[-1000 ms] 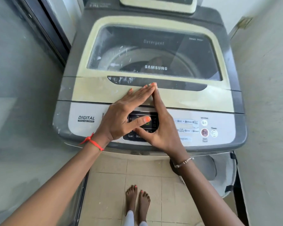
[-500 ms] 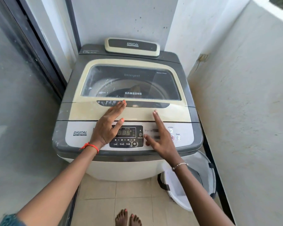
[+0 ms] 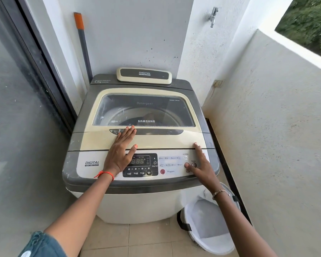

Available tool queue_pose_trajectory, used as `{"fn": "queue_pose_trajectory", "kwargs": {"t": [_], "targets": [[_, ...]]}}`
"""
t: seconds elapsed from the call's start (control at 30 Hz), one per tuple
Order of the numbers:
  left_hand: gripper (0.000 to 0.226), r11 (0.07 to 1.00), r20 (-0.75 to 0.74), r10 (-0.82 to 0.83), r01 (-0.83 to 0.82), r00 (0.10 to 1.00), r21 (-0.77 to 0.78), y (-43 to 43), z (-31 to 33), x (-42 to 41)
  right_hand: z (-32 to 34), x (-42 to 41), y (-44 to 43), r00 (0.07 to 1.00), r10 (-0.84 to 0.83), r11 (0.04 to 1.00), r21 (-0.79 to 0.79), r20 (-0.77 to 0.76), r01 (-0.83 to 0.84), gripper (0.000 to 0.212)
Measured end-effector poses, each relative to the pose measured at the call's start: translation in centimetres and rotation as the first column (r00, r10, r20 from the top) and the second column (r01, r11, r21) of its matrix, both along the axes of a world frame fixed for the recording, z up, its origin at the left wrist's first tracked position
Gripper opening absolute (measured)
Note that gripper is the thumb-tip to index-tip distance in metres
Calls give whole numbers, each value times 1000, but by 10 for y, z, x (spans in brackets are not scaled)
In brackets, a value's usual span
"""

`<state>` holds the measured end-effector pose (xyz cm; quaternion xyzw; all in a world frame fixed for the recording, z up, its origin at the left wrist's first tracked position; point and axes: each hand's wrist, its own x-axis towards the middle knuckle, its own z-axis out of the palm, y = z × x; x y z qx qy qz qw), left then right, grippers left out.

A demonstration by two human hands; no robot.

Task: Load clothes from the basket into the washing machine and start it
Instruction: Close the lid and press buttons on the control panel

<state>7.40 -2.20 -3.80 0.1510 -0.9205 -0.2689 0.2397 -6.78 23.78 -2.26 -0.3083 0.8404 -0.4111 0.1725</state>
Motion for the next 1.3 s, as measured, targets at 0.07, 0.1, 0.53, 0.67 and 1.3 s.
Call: {"fn": "queue_pose_trajectory", "kwargs": {"t": [0.07, 0.1, 0.53, 0.67, 1.3], "targets": [[62, 1000, -2, -1, 1, 1000, 1, -1, -1, 0, 0, -2, 0, 1000, 4, 1000, 0, 17, -4, 76], [62, 1000, -6, -3, 3, 1000, 1, -1, 0, -1, 0, -2, 0, 1000, 3, 1000, 1, 24, -3, 76], [60, 1000, -41, 0, 0, 999, -5, 0, -1, -2, 0, -9, -3, 973, -68, 992, -85, 223, 88, 81], [60, 1000, -44, 0, -1, 999, -7, 0, -2, -3, 1, -10, -3, 969, -59, 990, -111, 238, 87, 83], [61, 999, -43, 32, -32, 999, -6, 2, -3, -4, 2, -15, -9, 950, -99, 977, -150, 297, 149, 98]]}}
